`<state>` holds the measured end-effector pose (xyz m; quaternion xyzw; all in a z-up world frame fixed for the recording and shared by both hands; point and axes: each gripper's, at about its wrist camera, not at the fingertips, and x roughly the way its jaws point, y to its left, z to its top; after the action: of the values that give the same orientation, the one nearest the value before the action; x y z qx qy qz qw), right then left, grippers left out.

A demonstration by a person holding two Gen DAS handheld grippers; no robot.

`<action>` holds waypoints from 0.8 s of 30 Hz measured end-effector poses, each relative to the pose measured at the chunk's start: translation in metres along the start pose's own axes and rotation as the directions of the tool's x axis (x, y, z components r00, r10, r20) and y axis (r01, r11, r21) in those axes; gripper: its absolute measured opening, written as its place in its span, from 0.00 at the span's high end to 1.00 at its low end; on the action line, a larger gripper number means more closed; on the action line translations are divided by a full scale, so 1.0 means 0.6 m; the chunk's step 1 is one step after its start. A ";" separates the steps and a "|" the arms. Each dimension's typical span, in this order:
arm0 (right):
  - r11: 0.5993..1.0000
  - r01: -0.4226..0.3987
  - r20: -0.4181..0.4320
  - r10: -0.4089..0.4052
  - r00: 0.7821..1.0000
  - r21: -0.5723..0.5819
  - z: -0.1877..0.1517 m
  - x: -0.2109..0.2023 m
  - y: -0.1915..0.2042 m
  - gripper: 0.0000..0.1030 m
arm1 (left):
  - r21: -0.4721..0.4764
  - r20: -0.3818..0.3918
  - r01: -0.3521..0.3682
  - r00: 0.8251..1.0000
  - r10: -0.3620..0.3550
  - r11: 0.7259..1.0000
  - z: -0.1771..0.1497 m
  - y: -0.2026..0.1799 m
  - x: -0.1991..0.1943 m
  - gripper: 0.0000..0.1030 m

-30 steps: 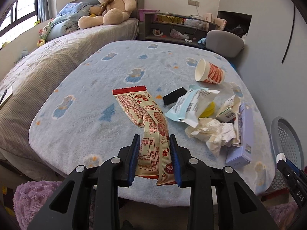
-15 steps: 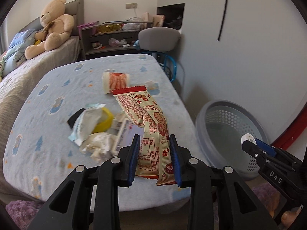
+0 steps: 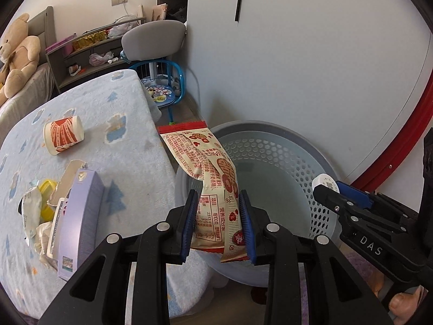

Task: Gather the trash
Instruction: 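Carry both items over the grey basket and open both tools to drop them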

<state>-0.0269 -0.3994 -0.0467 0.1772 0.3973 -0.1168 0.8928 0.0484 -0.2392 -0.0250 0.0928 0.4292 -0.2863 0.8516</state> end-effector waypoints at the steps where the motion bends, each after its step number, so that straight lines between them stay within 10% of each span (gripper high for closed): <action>1: 1.000 0.000 -0.008 0.000 1.000 0.003 0.000 0.005 -0.002 0.61 | 0.003 -0.005 0.002 1.000 -0.002 1.000 0.001 -0.004 0.005 0.71; 14: 0.999 -0.005 -0.036 0.007 0.999 0.045 0.004 0.025 -0.029 0.60 | 0.005 -0.068 0.033 0.997 -0.033 0.999 0.014 -0.030 0.061 0.70; 24: 0.999 -0.001 -0.011 0.002 1.000 0.053 0.007 0.017 -0.033 0.41 | -0.002 -0.050 0.002 0.999 -0.002 1.000 0.013 -0.027 0.055 0.48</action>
<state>-0.0243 -0.4197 -0.0564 0.2016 0.3989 -0.1256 0.8857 0.0599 -0.2691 -0.0448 0.0987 0.4509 -0.2842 0.8403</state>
